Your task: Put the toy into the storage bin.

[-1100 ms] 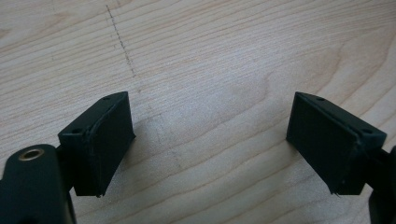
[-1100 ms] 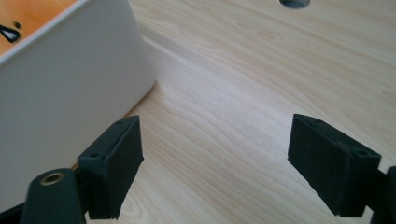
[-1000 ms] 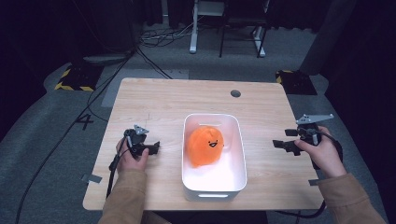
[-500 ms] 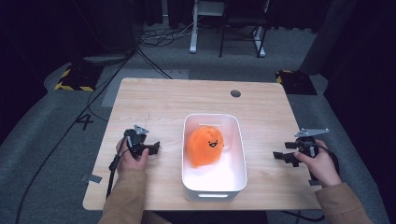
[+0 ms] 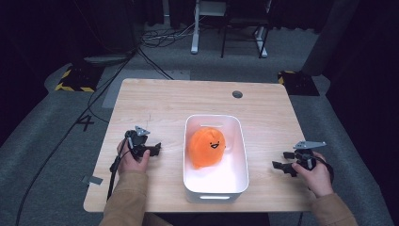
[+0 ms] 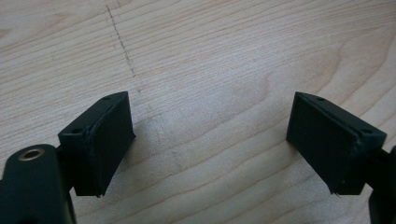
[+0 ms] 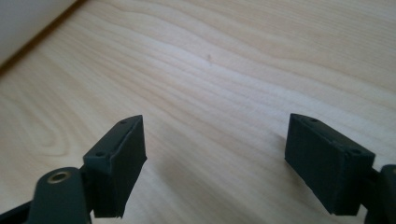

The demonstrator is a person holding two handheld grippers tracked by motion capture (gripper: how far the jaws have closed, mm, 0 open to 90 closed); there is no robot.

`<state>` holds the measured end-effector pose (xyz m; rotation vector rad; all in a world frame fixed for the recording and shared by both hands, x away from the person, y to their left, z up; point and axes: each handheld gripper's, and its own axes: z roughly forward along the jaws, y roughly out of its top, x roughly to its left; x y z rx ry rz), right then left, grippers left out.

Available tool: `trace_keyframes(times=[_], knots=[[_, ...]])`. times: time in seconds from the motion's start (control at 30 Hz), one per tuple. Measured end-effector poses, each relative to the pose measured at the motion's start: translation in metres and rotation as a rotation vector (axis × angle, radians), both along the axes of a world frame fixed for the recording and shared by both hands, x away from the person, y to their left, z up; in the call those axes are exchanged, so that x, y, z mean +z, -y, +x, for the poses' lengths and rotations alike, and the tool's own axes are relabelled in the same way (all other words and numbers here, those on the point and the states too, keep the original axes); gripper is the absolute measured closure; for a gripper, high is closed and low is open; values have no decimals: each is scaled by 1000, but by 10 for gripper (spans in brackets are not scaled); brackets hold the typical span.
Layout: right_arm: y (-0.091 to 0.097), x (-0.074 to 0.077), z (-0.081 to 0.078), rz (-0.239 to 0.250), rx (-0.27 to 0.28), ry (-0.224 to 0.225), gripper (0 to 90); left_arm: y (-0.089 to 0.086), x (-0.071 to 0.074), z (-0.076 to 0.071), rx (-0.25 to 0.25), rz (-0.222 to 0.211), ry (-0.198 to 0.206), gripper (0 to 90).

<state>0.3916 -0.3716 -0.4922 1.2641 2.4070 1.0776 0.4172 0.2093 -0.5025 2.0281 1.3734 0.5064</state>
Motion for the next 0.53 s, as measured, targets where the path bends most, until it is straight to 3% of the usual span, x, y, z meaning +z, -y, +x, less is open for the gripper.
trace_keyframes(times=[0.1, 0.2, 0.53], knots=[[0, -4, -2, -35, 4, 58, 207, 0, 0, 0, 0, 0, 0, 150], [-2, -11, -4, -72, 16, 145, 189, 0, 0, 0, 0, 0, 0, 150], [-2, -11, 0, -76, 30, 139, 164, 0, 0, 0, 0, 0, 0, 150]])
